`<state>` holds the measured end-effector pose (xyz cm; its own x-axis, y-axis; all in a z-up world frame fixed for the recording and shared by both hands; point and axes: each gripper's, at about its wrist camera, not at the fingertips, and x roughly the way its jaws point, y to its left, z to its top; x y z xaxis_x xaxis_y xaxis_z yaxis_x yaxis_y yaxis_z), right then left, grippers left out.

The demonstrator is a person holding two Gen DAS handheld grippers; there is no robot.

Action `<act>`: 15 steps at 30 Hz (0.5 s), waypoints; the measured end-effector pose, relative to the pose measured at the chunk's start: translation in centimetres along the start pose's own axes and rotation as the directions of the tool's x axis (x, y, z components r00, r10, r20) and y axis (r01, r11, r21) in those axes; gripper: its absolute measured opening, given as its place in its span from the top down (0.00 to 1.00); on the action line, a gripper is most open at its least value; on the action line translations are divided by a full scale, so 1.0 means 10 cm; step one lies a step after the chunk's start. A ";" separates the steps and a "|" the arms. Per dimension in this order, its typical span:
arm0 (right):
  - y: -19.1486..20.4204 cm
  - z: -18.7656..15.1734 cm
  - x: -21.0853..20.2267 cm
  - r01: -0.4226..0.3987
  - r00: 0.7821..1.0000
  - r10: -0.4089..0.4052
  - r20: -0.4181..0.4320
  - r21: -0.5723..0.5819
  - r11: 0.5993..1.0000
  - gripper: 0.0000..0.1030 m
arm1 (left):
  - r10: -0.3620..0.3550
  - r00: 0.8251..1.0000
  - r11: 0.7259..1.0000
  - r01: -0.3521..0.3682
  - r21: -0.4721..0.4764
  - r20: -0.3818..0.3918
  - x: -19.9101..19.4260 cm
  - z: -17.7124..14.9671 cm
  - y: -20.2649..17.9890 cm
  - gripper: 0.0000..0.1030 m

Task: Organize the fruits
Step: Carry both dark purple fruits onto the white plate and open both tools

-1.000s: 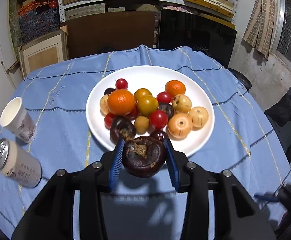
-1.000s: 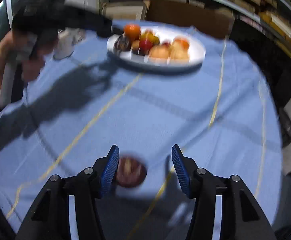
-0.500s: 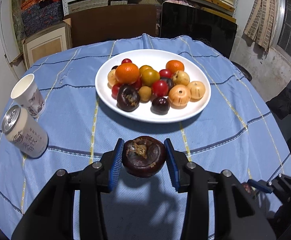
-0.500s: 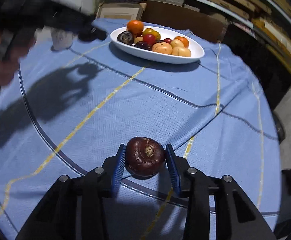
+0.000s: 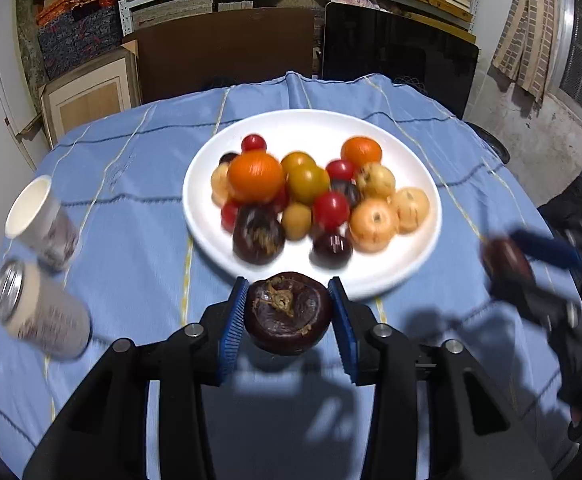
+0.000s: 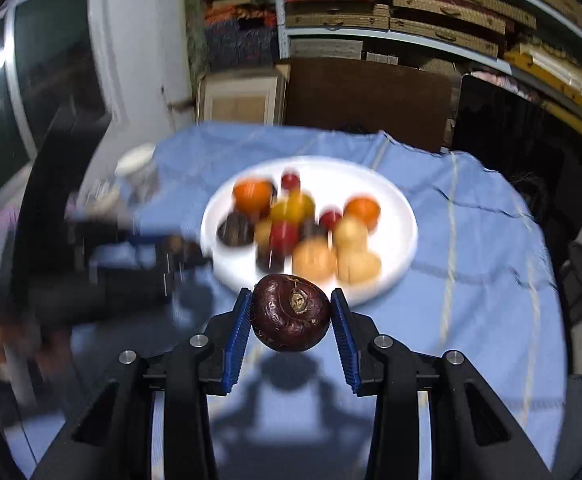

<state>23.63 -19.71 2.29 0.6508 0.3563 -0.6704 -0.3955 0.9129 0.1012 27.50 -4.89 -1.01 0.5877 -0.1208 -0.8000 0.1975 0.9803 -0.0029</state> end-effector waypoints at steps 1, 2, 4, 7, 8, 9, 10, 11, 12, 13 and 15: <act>-0.06 0.12 0.11 -0.019 1.000 0.019 0.004 0.030 0.999 0.61 | -0.002 1.000 1.000 0.002 0.002 0.001 0.05 0.06 -0.01 0.61; -0.11 0.23 0.22 -0.033 0.999 0.032 0.005 0.057 0.998 0.61 | 0.000 1.000 1.000 0.000 0.008 0.003 0.10 0.13 -0.03 0.61; -0.25 0.40 0.48 -0.059 0.998 0.060 -0.001 0.123 0.991 0.61 | 0.026 1.000 1.000 -0.026 0.016 -0.001 0.23 0.25 -0.05 0.61; -0.36 0.52 0.76 -0.084 0.996 0.088 -0.010 0.187 0.979 0.61 | 0.040 0.999 0.999 -0.040 0.016 -0.002 0.37 0.37 -0.06 0.61; -0.37 0.53 0.82 -0.076 0.997 0.079 -0.008 0.199 0.977 0.60 | 0.052 0.999 0.999 -0.052 0.014 -0.002 0.42 0.41 -0.06 0.61; -0.40 0.54 0.87 -0.065 0.998 0.067 -0.003 0.213 0.975 0.59 | 0.059 0.998 0.998 -0.059 0.014 -0.003 0.46 0.44 -0.05 0.61; -0.41 0.53 0.90 -0.070 0.997 0.072 -0.002 0.225 0.972 0.57 | 0.070 0.998 0.997 -0.070 0.012 -0.005 0.50 0.46 -0.04 0.61; -0.43 0.53 0.93 -0.085 0.996 0.087 -0.002 0.239 0.967 0.52 | 0.079 0.997 0.997 -0.079 0.007 -0.009 0.53 0.48 -0.04 0.55; -0.45 0.52 0.91 -0.094 0.995 0.095 0.010 0.258 0.962 0.48 | 0.078 0.997 0.997 -0.078 -0.001 -0.011 0.53 0.50 -0.03 0.42; -0.45 0.48 0.84 -0.096 0.995 0.091 0.032 0.264 0.960 0.41 | 0.090 0.996 0.996 -0.090 -0.004 0.002 0.50 0.51 -0.03 0.35; -0.43 0.45 0.74 -0.092 0.995 0.083 0.048 0.251 0.964 0.40 | 0.124 0.991 0.992 -0.125 0.012 0.051 0.40 0.49 -0.04 0.27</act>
<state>33.02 -20.08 0.19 0.6463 0.4398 -0.6237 -0.2785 0.8968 0.3438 33.66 -6.57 -1.29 0.6465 -0.0060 -0.7629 0.1319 0.9858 0.1040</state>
